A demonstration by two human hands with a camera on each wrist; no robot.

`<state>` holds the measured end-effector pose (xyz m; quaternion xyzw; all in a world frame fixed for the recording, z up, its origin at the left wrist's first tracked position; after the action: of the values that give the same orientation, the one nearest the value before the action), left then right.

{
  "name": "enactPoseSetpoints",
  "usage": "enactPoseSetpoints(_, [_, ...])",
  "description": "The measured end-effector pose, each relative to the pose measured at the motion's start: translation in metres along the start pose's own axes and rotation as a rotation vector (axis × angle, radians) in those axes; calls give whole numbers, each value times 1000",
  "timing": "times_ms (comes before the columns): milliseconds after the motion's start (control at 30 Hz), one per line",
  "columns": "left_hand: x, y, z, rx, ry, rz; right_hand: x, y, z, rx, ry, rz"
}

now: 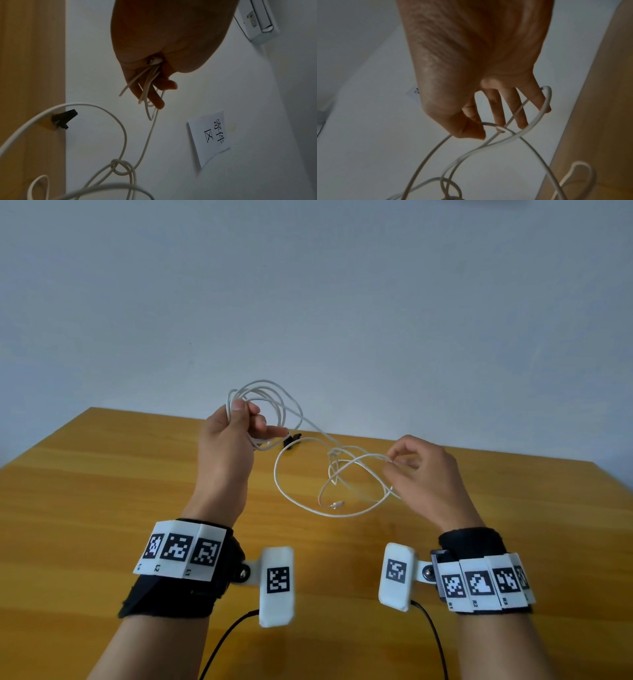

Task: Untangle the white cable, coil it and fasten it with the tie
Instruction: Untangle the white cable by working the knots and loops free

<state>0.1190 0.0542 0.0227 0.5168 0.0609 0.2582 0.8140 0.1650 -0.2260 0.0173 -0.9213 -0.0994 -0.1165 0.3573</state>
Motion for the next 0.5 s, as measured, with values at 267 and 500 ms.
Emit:
enactPoseSetpoints(267, [0,-4,2,19,-9,-11,6,2,12,12,-45,-13])
enactPoseSetpoints(500, [1,-6,1,32,-10,-24,7,5,16,107,-70,13])
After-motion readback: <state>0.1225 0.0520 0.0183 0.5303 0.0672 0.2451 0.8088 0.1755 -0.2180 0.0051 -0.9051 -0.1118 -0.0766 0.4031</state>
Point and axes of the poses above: each hand's wrist, its own x-axis towards the middle knuckle, its own z-axis out of the palm, y = z × x, the point moved 8 cm from there along x, towards the middle knuckle, and after that the axes turned 9 degrees about -x, right-handed, at the moved point
